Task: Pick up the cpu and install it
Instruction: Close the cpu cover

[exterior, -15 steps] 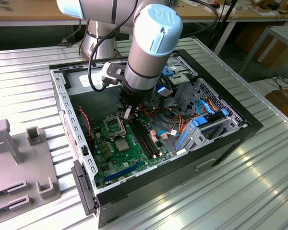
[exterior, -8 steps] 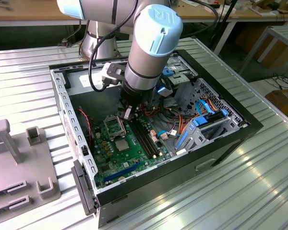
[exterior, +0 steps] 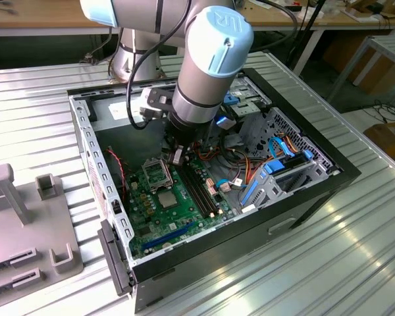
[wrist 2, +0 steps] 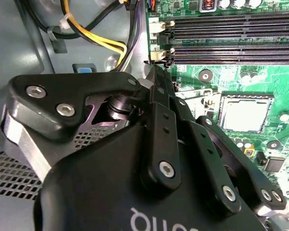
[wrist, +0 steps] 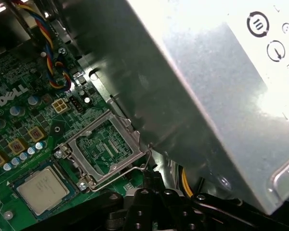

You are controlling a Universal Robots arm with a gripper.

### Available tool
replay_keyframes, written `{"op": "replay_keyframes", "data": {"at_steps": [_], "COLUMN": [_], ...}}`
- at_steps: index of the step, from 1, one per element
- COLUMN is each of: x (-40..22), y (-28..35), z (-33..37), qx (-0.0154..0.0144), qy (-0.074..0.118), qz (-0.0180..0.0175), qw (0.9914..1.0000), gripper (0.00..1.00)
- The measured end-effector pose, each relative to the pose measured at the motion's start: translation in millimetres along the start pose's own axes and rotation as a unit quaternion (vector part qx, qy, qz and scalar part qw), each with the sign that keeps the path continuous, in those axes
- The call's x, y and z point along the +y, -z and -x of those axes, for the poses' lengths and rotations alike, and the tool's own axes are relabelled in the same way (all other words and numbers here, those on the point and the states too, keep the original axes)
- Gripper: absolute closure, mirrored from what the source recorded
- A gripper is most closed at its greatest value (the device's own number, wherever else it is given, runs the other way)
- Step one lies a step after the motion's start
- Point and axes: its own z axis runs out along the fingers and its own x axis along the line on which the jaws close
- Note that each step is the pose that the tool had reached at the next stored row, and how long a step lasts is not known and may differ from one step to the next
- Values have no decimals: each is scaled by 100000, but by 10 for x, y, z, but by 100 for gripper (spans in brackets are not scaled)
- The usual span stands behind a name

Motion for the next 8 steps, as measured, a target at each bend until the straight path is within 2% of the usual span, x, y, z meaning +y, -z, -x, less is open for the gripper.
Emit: {"op": "replay_keyframes", "data": {"at_steps": [8], "x": [-4], "y": [-3], "z": [2], "qx": [12], "qy": [193], "qz": [34], "qw": [100000], "gripper": [89]}}
